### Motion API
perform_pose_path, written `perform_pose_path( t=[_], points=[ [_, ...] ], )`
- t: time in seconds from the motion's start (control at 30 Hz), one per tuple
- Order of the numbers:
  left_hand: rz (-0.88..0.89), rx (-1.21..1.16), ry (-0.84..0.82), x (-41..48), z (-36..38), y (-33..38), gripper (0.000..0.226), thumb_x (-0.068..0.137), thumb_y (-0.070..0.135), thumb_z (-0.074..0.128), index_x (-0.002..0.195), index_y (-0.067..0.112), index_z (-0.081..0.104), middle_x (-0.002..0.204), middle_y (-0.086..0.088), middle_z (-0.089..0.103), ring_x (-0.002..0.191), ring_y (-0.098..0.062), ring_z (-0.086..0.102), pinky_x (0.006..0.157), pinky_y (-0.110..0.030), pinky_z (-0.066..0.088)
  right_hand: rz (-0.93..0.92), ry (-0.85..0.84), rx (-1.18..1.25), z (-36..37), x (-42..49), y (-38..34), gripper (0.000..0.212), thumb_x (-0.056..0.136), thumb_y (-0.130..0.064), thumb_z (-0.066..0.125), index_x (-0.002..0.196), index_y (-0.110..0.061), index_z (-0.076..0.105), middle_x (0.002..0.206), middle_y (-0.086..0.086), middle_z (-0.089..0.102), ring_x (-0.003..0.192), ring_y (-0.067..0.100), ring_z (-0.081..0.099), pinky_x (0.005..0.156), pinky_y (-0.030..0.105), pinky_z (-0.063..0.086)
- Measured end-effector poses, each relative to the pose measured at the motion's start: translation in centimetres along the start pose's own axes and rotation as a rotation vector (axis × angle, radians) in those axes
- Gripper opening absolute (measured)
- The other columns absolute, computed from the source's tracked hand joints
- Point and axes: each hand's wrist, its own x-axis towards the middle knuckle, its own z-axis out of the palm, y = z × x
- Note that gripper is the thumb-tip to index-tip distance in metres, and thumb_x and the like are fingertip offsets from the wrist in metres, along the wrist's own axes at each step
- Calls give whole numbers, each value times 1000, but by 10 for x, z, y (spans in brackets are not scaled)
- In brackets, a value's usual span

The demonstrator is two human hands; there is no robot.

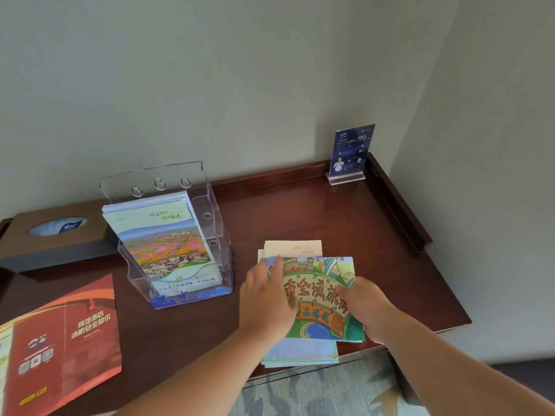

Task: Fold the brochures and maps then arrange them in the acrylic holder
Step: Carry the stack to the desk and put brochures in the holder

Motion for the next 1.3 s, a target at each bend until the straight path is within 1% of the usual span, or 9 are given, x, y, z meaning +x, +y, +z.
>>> perform_pose_path(
  t=[0.23, 0.47, 0.67, 0.73, 0.83, 0.93, 0.97, 1.07, 1.3],
  points=[
    [349, 214, -110, 18, 51, 16, 71, 95, 62, 2, 156, 26, 2, 164, 1, -7, 148, -18, -20, 118, -41, -17, -5, 65, -122, 10, 19, 5, 14, 97, -26, 57, 97, -13, 63, 92, 8, 72, 83, 25, 72, 80, 46, 59],
    [135, 285, -95, 13, 40, -26, 90, 88, 72, -9, 152, 10, -15, 160, -8, -21, 147, -21, -24, 121, -41, -9, 86, 41, -22, 7, 22, 7, 13, 96, -26, 58, 94, -14, 63, 86, 6, 74, 77, 23, 73, 74, 45, 61],
    [410, 227, -162, 17, 54, 28, 78, 93, 64, 0, 154, 16, -6, 163, -8, -14, 146, -23, -25, 119, -47, -14, 53, 42, -43, 8, 26, 4, 26, 100, -24, 49, 114, -7, 62, 108, 13, 70, 93, 25, 68, 89, 44, 56],
    [490, 269, -190, 16, 64, 48, 81, 91, 64, 1, 155, 13, -1, 163, -9, -10, 147, -24, -22, 118, -49, -12, 75, 49, -151, 8, 24, -7, 41, 95, -21, 58, 132, -4, 52, 128, 13, 59, 111, 25, 60, 98, 36, 48],
    [513, 284, -184, 12, 66, 55, 87, 92, 65, 7, 154, 5, 7, 163, -13, -1, 149, -27, -13, 119, -51, -6, -80, 42, -664, 7, 20, 0, 54, 89, -19, 66, 138, -8, 45, 131, 5, 55, 118, 21, 55, 98, 29, 43],
    [554, 228, -143, 3, 63, 42, 85, 94, 68, 18, 153, 7, 24, 162, -12, 16, 151, -26, 5, 119, -54, 9, 52, 125, -367, 4, 25, 3, 42, 92, -22, 63, 130, -8, 52, 120, 3, 60, 111, 21, 59, 93, 29, 46],
    [549, 219, -135, -1, 62, 35, 84, 94, 69, 20, 153, 10, 26, 162, -11, 18, 151, -25, 6, 120, -53, 11, 107, 110, -67, 3, 30, 1, 36, 95, -25, 59, 126, -6, 56, 112, 5, 62, 106, 23, 61, 93, 33, 48],
    [466, 227, -118, -11, 55, 12, 80, 94, 72, 19, 154, 19, 25, 163, -10, 13, 150, -26, 4, 120, -50, 7, 178, 77, 136, 3, 34, 5, 34, 101, -35, 44, 104, -7, 64, 95, 12, 72, 90, 29, 70, 90, 49, 55],
    [177, 227, -196, -22, 33, -25, 87, 86, 76, 3, 156, 24, -7, 161, -4, -23, 146, -18, -27, 120, -43, -12, 136, 60, 31, 2, 28, 6, 30, 102, -30, 38, 95, -11, 60, 93, 12, 73, 83, 27, 72, 84, 51, 58]
  ],
)
